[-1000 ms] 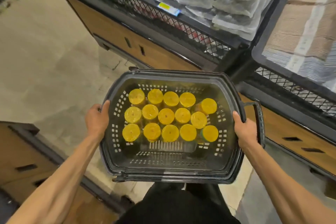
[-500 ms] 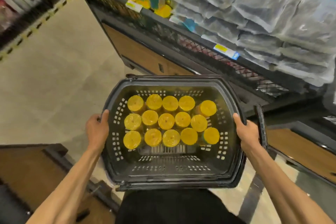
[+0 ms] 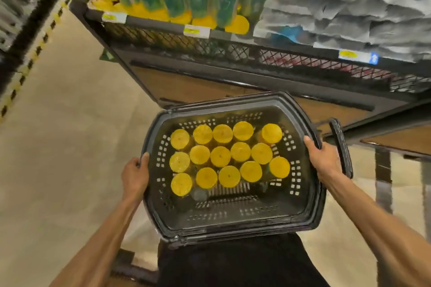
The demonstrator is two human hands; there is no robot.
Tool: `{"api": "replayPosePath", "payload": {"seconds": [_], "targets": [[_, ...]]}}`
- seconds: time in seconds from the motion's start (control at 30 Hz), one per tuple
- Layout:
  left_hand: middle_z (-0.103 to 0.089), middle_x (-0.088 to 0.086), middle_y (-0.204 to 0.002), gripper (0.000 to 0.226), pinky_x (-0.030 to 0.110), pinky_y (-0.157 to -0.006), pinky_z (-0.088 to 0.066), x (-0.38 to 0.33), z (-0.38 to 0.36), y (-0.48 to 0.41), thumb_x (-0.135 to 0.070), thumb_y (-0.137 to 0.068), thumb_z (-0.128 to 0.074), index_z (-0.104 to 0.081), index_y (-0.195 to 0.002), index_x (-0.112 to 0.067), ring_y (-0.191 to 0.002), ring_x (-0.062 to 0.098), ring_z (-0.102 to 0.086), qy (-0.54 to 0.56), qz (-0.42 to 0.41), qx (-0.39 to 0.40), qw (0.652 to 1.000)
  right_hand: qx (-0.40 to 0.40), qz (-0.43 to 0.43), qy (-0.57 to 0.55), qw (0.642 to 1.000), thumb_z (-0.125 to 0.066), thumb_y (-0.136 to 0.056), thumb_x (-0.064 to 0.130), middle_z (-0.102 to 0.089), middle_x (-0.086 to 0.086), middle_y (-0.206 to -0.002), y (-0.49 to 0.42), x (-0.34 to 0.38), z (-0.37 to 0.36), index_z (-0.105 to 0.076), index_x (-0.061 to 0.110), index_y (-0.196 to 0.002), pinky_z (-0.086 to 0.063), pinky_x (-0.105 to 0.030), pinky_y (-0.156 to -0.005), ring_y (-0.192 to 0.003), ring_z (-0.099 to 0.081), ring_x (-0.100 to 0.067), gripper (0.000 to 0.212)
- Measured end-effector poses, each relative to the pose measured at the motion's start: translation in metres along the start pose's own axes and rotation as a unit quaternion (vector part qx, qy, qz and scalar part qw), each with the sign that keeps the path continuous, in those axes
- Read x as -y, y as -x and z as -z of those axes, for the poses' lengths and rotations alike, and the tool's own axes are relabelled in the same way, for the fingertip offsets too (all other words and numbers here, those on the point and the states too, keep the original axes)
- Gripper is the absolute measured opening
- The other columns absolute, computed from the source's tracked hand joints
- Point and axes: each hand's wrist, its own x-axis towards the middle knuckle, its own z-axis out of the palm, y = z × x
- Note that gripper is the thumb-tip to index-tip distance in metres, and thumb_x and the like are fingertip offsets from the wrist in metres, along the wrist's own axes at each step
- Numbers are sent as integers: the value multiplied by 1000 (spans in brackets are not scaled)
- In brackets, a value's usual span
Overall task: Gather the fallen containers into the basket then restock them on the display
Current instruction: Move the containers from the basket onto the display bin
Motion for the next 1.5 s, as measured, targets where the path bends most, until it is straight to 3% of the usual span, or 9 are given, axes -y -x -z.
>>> {"api": "replayPosePath", "payload": {"seconds": [0.17,0.3,0.43,0.67,0.83,0.97,1.07,1.3,1.5], "targets": [[-57,13,-76,50,42,-65,-38,27,14,-103,-46,-101,-43,-53,-78,-3,-73,32,-52,-2,-19,33,999,-50,-29,11,998,-54,-95,51,-69,-17,-77,31,0,-86,-69,5,-85,-52,-44,-66,-74,-66,-33,50],[-56,17,-81,47,41,-68,-36,48,13,-169,-40,-104,-39,-51,-80,-2,-77,31,-51,-37,-58,46,997,-60,-57,15,996,-49,-90,64,-69,-17,-83,37,-15,-153,-67,3,-89,-51,-44,-68,-81,-66,-35,64],[-57,22,-82,48,42,-68,-37,70,-7,-227,-38,-105,-38,-52,-80,2,-78,34,-52,-71,-85,46,993,-53,-78,11,996,-51,-96,50,-65,-17,-75,17,-17,-213,-65,0,-81,-40,-37,-59,-74,-63,-35,54],[-64,34,-96,52,44,-72,-39,126,-73,-338,-41,-104,-39,-60,-86,4,-91,47,-59,-129,-103,68,984,-60,-92,2,994,-54,-94,52,-68,-15,-84,-44,-53,-323,-65,2,-92,-49,-38,-71,-80,-63,-33,52],[-63,34,-92,54,45,-74,-41,153,-119,-392,-39,-104,-40,-60,-83,6,-89,47,-59,-129,-118,59,983,-56,-84,8,995,-52,-94,56,-67,-14,-79,-86,-74,-385,-65,2,-86,-44,-36,-64,-75,-62,-33,56],[-63,35,-93,56,47,-76,-42,170,-142,-424,-41,-105,-37,-59,-82,6,-90,49,-59,-150,-109,72,980,-80,-59,-1,995,-53,-95,52,-66,-15,-74,-99,-86,-420,-64,-1,-82,-44,-37,-60,-72,-62,-33,56],[-62,34,-90,54,46,-75,-41,176,-150,-436,-38,-105,-37,-57,-81,6,-89,48,-59,-156,-107,71,979,-78,-64,2,995,-53,-93,55,-67,-14,-75,-108,-93,-437,-65,1,-81,-53,-42,-66,-73,-64,-33,57],[-60,34,-84,54,42,-68,-36,189,-157,-447,-39,-104,-35,-53,-75,3,-82,47,-57,-173,-110,81,975,-64,-92,8,994,-56,-94,51,-68,-16,-90,-124,-82,-453,-64,2,-94,-51,-42,-79,-86,-63,-35,50],[-59,32,-82,55,43,-68,-36,189,-153,-445,-39,-105,-36,-52,-73,3,-77,43,-54,-166,-102,79,978,-46,-100,-5,994,-57,-93,50,-70,-15,-89,-122,-81,-450,-64,8,-88,-54,-47,-83,-85,-65,-33,43]]}}
